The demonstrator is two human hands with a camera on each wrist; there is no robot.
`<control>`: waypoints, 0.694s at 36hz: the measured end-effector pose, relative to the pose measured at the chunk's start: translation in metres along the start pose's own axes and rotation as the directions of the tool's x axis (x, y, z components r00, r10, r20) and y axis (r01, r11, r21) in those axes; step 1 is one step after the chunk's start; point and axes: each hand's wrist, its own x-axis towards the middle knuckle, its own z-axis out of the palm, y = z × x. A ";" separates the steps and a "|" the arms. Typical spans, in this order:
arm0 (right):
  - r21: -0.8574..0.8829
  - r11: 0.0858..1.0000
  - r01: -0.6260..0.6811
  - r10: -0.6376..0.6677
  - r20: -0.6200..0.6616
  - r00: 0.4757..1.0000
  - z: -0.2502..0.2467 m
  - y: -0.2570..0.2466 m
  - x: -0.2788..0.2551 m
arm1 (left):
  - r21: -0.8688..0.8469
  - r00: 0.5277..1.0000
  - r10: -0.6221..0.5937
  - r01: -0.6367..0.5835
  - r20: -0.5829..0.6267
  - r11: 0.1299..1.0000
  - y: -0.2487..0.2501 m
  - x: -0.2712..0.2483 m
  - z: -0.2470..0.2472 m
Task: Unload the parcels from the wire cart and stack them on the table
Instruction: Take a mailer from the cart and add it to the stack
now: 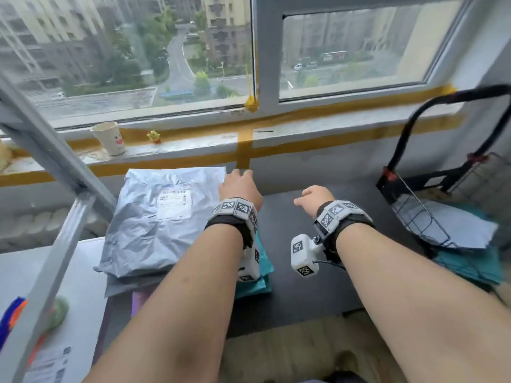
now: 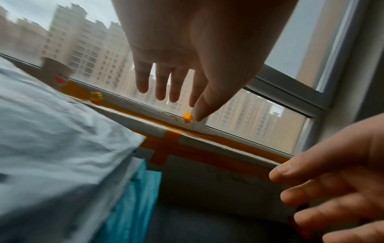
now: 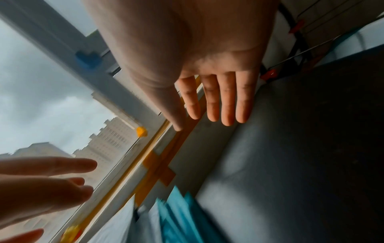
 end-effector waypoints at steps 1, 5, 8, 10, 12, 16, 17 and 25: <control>0.012 1.000 -0.024 0.025 -0.019 1.000 -0.009 0.011 0.000 | 0.009 1.000 0.029 -0.030 0.008 1.000 0.014 0.001 0.004; 0.079 0.989 -0.127 0.134 -0.091 0.987 -0.048 0.062 0.001 | 0.025 0.987 0.142 -0.144 0.072 0.989 0.077 0.001 0.020; 0.124 0.973 -0.195 0.211 -0.131 0.969 -0.076 0.102 0.002 | 0.028 0.971 0.214 -0.218 0.108 0.976 0.127 0.001 0.033; 0.144 0.962 -0.233 0.254 -0.146 0.956 -0.094 0.126 0.004 | 0.023 0.958 0.260 -0.265 0.124 0.964 0.162 0.001 0.043; 0.162 0.953 -0.257 0.282 -0.161 0.946 -0.113 0.152 0.009 | 0.017 0.945 0.296 -0.301 0.139 0.953 0.197 0.001 0.055; 0.139 0.949 -0.282 0.304 -0.174 0.937 -0.153 0.205 0.018 | 0.000 0.927 0.338 -0.343 0.165 0.939 0.265 0.000 0.082; 0.120 0.949 -0.292 0.309 -0.168 0.936 -0.164 0.220 0.021 | -0.009 0.923 0.344 -0.348 0.171 0.938 0.283 -0.001 0.089; 0.149 0.924 -0.352 0.369 -0.114 0.922 -0.237 0.340 0.045 | -0.047 0.899 0.352 -0.353 0.260 0.935 0.407 -0.014 0.146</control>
